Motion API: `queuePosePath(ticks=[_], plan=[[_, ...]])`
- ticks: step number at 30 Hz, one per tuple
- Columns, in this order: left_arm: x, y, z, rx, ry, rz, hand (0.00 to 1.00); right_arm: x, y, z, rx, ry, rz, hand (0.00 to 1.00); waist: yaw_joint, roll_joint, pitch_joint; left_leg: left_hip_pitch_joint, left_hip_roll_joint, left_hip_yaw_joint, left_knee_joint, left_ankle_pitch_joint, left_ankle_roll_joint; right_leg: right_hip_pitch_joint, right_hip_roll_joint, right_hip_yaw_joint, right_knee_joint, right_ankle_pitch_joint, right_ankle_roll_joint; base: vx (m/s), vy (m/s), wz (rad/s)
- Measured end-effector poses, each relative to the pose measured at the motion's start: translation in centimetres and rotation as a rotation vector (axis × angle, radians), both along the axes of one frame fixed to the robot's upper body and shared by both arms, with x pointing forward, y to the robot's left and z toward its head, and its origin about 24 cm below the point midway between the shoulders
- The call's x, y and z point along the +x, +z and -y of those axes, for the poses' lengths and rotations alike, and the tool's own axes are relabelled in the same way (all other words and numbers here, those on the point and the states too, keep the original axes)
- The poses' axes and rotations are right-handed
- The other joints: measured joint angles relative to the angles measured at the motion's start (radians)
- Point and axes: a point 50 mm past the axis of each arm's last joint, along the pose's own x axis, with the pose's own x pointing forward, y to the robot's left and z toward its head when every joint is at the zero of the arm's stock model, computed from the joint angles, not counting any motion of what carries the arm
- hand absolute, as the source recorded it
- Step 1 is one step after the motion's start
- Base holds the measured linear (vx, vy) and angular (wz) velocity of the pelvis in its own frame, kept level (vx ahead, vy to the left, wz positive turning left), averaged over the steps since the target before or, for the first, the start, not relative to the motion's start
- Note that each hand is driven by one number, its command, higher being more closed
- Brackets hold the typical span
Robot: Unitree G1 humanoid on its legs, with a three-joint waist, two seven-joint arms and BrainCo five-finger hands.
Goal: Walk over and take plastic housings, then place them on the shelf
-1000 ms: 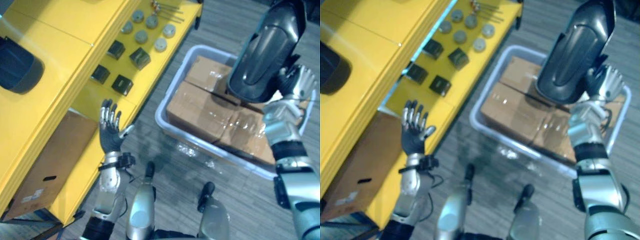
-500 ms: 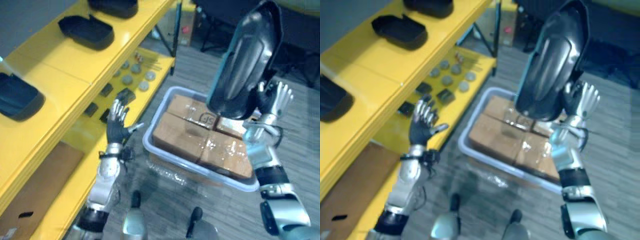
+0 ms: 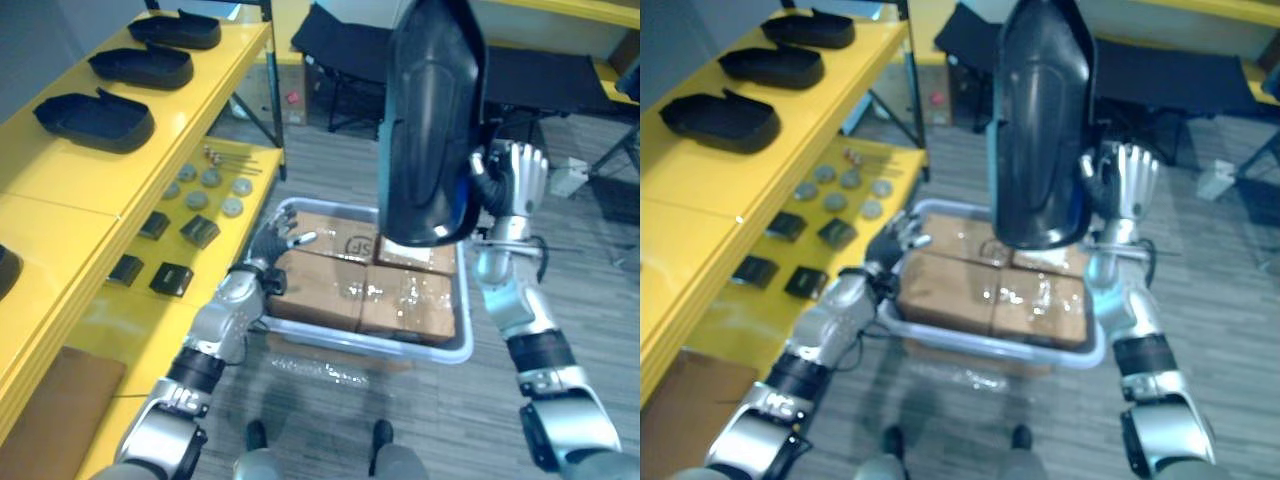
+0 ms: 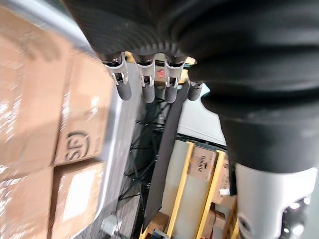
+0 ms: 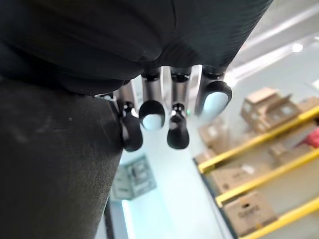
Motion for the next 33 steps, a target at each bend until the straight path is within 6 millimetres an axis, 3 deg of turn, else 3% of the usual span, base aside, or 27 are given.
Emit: queuePosePath(ticks=[6, 14, 18, 21, 25, 33], plan=[[-0.1, -0.1, 0.3, -0.131, -0.027, -0.053, 0.0, 0.2, -0.3, -1.3, -0.124, 0.055, -0.049, 1.0, -0.001, 0.001, -0.001, -0.001, 0.0, -0.004, 0.001, 0.003, -0.001, 0.001, 0.0, -0.001, 0.0, 0.002, 0.0, -0.02, 0.001, 0.0], [-0.2, 0.2, 0.6, -0.25, -0.06, -0.061, 0.0, 0.2, -0.7, -1.3, -0.209, 0.049, -0.078, 1.0, -0.002, 0.002, -0.001, -0.001, -0.001, -0.005, 0.0, 0.004, -0.001, 0.002, 0.0, -0.004, -0.001, 0.003, 0.001, 0.0, 0.0, 0.0], [-0.2, 1.1, 0.9, -0.338, -0.095, -0.011, 0.0, 0.0, -1.6, -1.3, -0.223, 0.059, -0.103, 1.0, -0.002, 0.004, -0.003, 0.0, -0.001, -0.006, 0.0, 0.004, -0.001, 0.003, 0.0, -0.005, -0.003, 0.003, 0.002, 0.0, 0.0, 0.0], [-0.3, 1.1, 1.1, -0.39, -0.116, -0.015, 0.0, 0.0, -2.8, -1.4, -0.252, 0.067, -0.148, 1.0, -0.002, 0.021, -0.022, 0.0, -0.002, -0.006, -0.002, 0.004, -0.001, 0.004, -0.001, -0.006, -0.006, 0.003, 0.003, 0.0, 0.0, 0.0], [-0.7, 2.0, 1.8, -0.426, -0.163, 0.041, 0.0, 0.1, -3.6, -1.6, -0.267, 0.08, -0.18, 1.0, -0.001, 0.038, -0.032, 0.0, -0.001, -0.006, -0.002, 0.004, -0.001, 0.005, 0.0, -0.008, -0.007, 0.004, 0.003, 0.0, 0.0, 0.0], [-1.3, 2.0, 2.8, -0.386, -0.213, 0.072, 0.0, 0.0, -4.7, -2.5, -0.314, 0.122, -0.221, 1.0, 0.001, 0.029, -0.04, 0.006, -0.001, -0.01, -0.019, 0.015, -0.001, 0.014, 0.001, -0.018, -0.017, 0.006, 0.007, 0.0, 0.0, 0.02]])
